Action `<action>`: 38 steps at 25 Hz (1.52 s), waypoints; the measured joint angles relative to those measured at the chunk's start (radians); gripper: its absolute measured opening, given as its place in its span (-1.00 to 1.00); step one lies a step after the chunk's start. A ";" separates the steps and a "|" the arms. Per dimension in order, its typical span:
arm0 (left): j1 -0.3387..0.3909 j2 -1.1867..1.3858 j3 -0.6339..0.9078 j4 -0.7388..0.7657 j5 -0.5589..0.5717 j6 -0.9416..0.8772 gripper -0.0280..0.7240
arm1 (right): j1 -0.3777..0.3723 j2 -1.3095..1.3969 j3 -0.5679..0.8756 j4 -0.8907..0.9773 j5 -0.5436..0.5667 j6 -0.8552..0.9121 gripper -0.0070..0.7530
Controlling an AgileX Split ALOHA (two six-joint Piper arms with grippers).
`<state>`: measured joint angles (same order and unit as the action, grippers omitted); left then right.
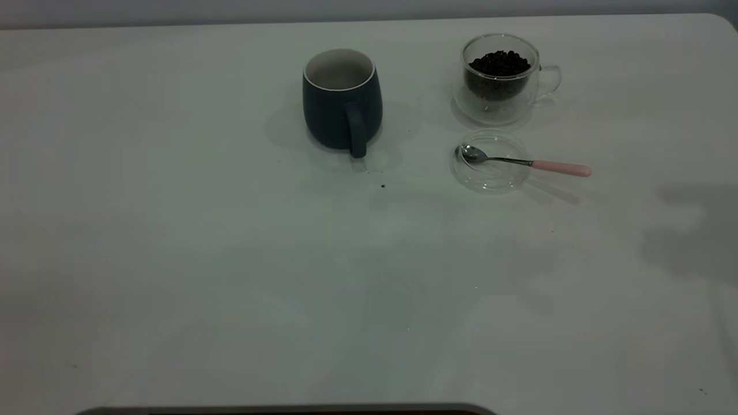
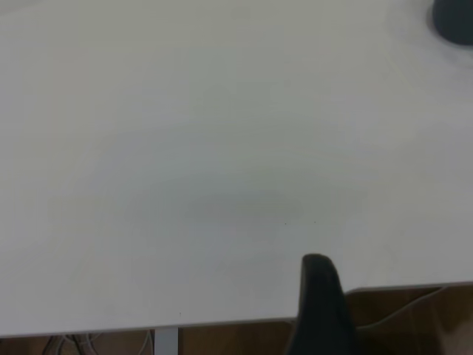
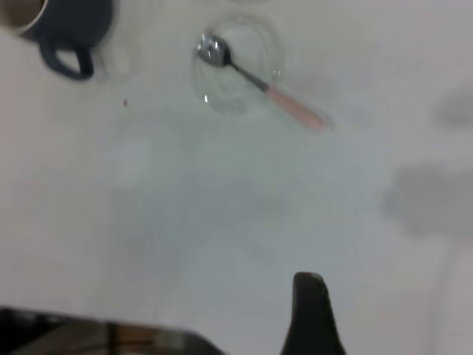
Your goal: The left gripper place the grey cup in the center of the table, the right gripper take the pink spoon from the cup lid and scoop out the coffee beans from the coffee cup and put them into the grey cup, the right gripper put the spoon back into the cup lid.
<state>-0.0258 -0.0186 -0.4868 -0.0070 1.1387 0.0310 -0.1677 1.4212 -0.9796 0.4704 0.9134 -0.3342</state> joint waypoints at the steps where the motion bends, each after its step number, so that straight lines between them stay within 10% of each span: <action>1: 0.000 0.000 0.000 0.000 0.000 0.000 0.58 | 0.000 -0.055 0.004 -0.023 0.035 0.011 0.56; 23: 0.000 0.000 0.000 0.000 0.000 -0.001 0.58 | 0.103 -1.065 0.371 -0.218 0.217 0.047 0.56; 38: 0.000 0.000 0.000 0.000 0.000 -0.004 0.58 | 0.159 -1.203 0.485 -0.355 0.192 0.161 0.55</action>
<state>-0.0258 -0.0186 -0.4868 -0.0070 1.1387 0.0268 -0.0085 0.2180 -0.4950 0.1155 1.1050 -0.1729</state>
